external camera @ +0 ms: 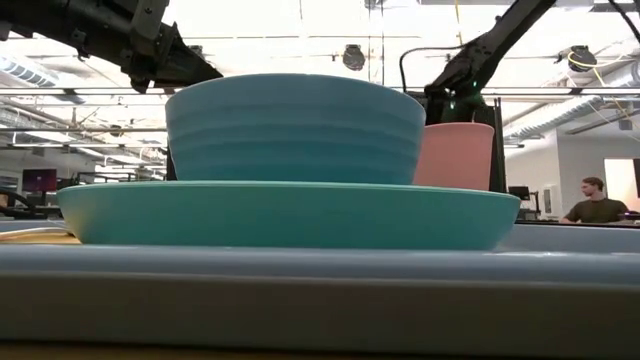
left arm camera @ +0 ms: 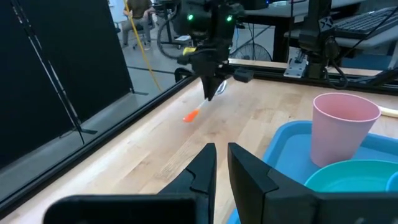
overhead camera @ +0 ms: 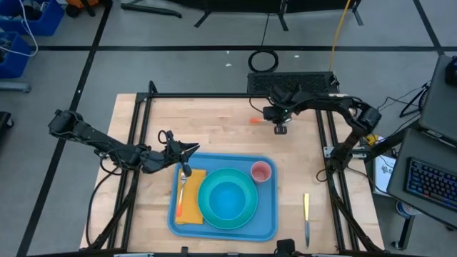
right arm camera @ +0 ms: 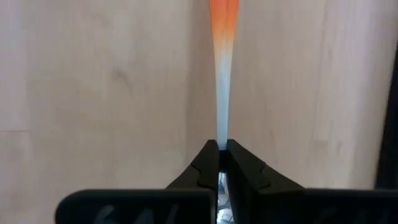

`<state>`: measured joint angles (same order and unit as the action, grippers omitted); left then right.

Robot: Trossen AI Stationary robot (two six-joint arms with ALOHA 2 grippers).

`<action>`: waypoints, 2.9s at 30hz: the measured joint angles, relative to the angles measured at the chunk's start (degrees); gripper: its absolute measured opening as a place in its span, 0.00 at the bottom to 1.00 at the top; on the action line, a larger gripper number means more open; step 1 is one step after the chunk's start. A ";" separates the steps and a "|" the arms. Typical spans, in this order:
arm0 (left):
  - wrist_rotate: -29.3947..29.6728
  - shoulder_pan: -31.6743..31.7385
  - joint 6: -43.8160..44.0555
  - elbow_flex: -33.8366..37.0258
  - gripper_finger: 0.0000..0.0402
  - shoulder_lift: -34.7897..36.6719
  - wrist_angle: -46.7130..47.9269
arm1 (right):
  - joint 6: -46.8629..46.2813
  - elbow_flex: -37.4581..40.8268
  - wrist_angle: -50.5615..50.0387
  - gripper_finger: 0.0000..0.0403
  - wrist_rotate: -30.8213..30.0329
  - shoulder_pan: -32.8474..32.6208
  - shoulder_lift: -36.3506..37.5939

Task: Set up tray
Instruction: Put the orange spoon on the yellow napkin to the right of the orange fork

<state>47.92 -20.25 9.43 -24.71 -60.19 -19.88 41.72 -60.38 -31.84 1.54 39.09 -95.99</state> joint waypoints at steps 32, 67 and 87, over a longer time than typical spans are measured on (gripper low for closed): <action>-15.19 -0.02 15.27 0.00 0.12 -0.02 0.44 | 18.30 -0.11 18.45 0.00 -28.73 -30.85 7.43; -32.73 5.89 19.23 0.00 0.25 -0.56 -1.25 | 27.82 -0.09 35.02 0.00 -31.29 -45.60 7.00; -39.21 10.53 22.63 -0.10 0.42 -4.67 -6.69 | 26.88 -0.07 35.67 0.00 -28.33 -45.57 4.04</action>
<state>8.71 -9.72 32.06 -24.82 -64.86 -26.57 68.60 -60.45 3.83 -26.79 -6.48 -91.95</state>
